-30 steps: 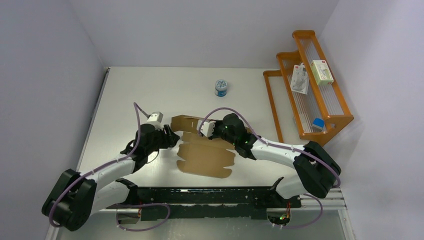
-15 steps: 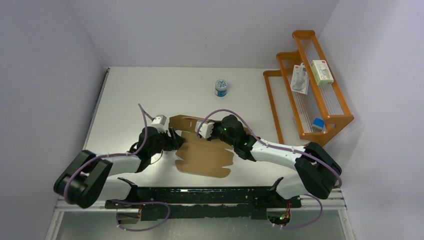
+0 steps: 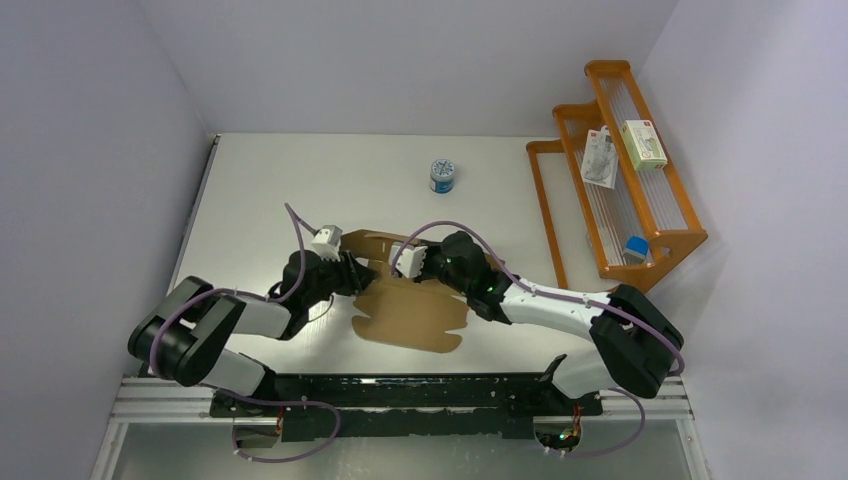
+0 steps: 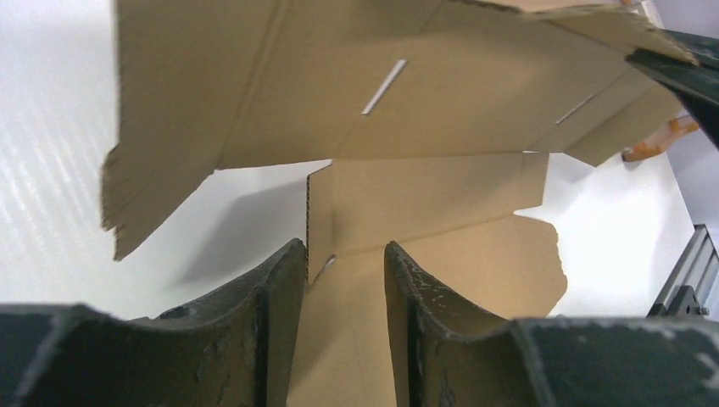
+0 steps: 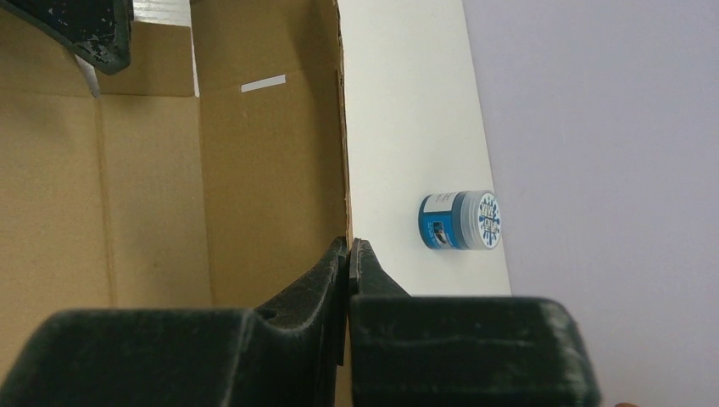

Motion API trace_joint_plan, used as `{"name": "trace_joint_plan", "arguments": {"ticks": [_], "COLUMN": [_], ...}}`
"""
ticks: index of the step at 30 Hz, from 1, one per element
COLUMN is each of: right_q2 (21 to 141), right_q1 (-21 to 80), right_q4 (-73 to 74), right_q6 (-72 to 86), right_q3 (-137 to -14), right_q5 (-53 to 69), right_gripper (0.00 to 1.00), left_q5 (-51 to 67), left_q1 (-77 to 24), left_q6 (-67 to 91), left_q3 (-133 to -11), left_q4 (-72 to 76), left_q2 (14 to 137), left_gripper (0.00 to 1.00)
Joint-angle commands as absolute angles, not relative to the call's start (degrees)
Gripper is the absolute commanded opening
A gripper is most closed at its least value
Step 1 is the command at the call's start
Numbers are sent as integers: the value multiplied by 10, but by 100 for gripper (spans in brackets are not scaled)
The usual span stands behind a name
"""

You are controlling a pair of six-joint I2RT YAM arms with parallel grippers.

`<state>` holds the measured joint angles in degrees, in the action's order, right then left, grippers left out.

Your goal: Fold the paper box

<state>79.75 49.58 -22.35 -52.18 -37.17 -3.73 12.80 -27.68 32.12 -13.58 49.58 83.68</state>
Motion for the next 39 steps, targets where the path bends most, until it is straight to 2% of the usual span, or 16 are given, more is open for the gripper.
{"name": "trace_joint_plan", "arguments": {"ticks": [1, 5, 12, 22, 34, 39], "right_q2": [800, 799, 804, 801, 806, 800], "right_q1": [504, 507, 524, 577, 640, 653], "right_q4": [-228, -223, -235, -246, -259, -245], "right_q6": [-528, -530, -540, -572, -590, -591], "right_q3": [-375, -378, -367, -340, -319, -322], "right_q5": [-46, -50, -75, -139, -218, -224], "right_gripper": [0, 0, 0, 0, 0, 0], "left_q5": [148, 159, 129, 102, 48, -21], "left_q1": [-292, -298, -338, -340, -338, -334], "left_q6": [293, 295, 279, 296, 295, 303], "left_q3": [-147, -140, -141, -112, -66, -89], "left_q4": [536, 551, 538, 555, 431, 321], "left_q2": [820, 809, 813, 808, 625, 509], "left_gripper": [43, 39, 38, 35, 36, 32]}}
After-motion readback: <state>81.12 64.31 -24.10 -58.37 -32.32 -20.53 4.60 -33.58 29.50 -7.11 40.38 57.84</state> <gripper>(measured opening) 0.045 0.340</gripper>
